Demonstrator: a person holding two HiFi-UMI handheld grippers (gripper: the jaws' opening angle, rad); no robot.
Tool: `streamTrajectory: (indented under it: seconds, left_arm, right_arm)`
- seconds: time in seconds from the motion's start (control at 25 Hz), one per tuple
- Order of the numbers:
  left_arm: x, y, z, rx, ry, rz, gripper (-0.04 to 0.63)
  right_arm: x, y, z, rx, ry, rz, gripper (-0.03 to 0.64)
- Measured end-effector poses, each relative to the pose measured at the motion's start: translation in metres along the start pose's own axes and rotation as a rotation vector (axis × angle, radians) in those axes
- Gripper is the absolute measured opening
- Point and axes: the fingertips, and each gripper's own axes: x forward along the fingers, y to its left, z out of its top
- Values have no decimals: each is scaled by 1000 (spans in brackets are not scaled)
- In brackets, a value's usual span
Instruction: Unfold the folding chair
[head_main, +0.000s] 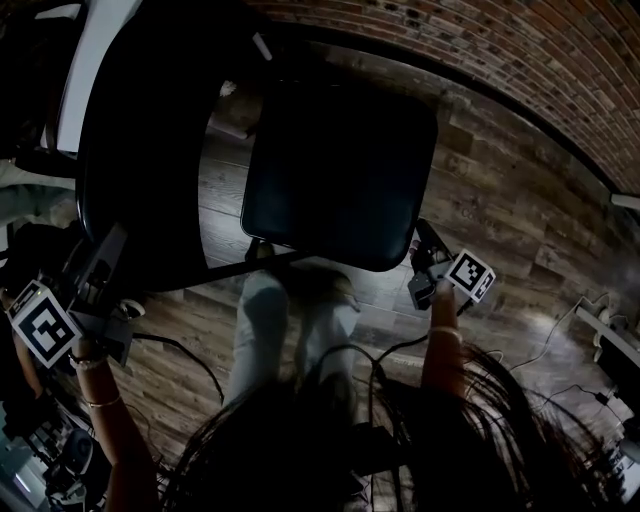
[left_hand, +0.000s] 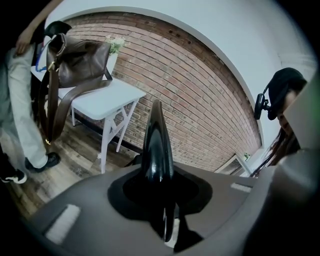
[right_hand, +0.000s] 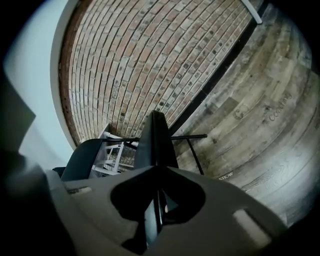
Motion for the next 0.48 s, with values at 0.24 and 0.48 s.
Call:
streamTrajectory:
  seconds: [0.24, 0.48]
  left_arm:
    - [3, 6, -4, 17, 38, 28, 89]
    - [11, 32, -12, 7, 72, 94, 108]
  right_arm:
    - [1, 0, -2, -28, 19, -29, 8]
    - [12, 16, -25, -102, 125, -8, 0]
